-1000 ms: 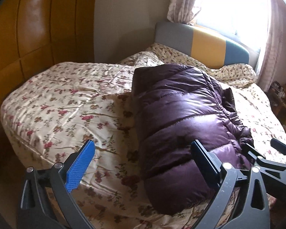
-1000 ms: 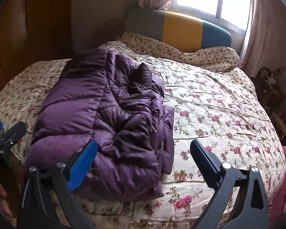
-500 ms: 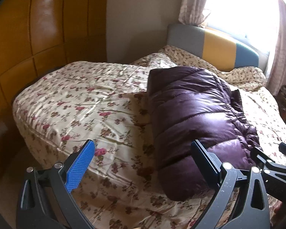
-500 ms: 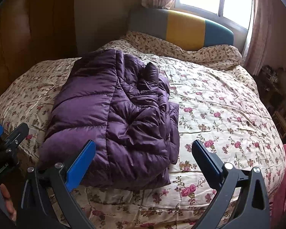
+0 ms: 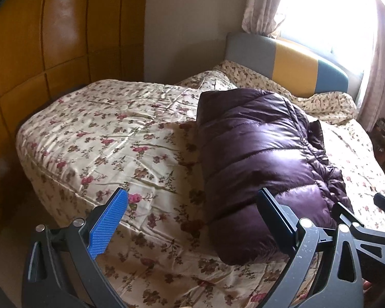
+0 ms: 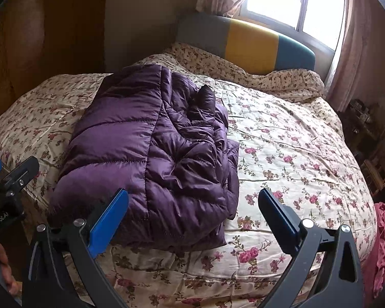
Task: Fold large clothes
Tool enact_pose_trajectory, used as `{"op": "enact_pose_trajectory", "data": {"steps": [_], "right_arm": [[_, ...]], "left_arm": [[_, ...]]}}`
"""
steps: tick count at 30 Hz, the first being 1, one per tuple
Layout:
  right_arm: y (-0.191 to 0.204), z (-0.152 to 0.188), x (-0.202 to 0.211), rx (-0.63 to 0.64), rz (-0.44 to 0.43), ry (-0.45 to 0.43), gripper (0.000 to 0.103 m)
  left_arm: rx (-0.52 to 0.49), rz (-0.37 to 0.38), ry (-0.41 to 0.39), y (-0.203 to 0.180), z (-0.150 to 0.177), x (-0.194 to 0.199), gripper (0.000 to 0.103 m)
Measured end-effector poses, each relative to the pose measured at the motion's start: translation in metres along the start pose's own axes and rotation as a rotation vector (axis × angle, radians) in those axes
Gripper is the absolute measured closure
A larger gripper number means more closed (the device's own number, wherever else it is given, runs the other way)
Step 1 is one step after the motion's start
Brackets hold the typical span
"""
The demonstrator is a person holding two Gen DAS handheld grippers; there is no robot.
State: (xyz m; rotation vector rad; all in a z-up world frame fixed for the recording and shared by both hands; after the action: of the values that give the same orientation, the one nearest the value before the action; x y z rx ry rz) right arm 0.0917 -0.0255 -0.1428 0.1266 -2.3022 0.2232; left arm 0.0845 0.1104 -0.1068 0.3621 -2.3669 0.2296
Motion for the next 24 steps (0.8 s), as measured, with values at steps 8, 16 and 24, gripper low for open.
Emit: {"op": "enact_pose_trajectory", "data": {"steps": [8,16,24], "right_arm": [[0.0052,0.0004,-0.0022,0.031,0.001,-0.001,0.002],[0.0088,0.0017,-0.0048,0.049,0.005,-0.003,0.002],[0.0072,0.0027,-0.0066,0.042,-0.002,-0.001,0.002]], "left_arm": [[0.0,-0.005,0.013,0.0001,0.0023,-0.0022,0.004],[-0.012,-0.002,0.007,-0.0035,0.003,-0.0004,0.004],[-0.025,0.002,0.01,-0.0083,0.0041,-0.0003,0.004]]}}
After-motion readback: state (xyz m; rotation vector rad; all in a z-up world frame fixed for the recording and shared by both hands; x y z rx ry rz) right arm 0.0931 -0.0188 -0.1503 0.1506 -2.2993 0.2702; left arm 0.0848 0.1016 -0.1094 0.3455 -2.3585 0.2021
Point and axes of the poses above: each gripper's, at about its wrist camera, not at the fingertips, and x roughly against the way its jaws point, y to its left, z to its underside, the point moved 9 cm from there along -x, roughly the way its jaws point, and after that the axes turned 6 degrees about y, right-handed, at the moved point
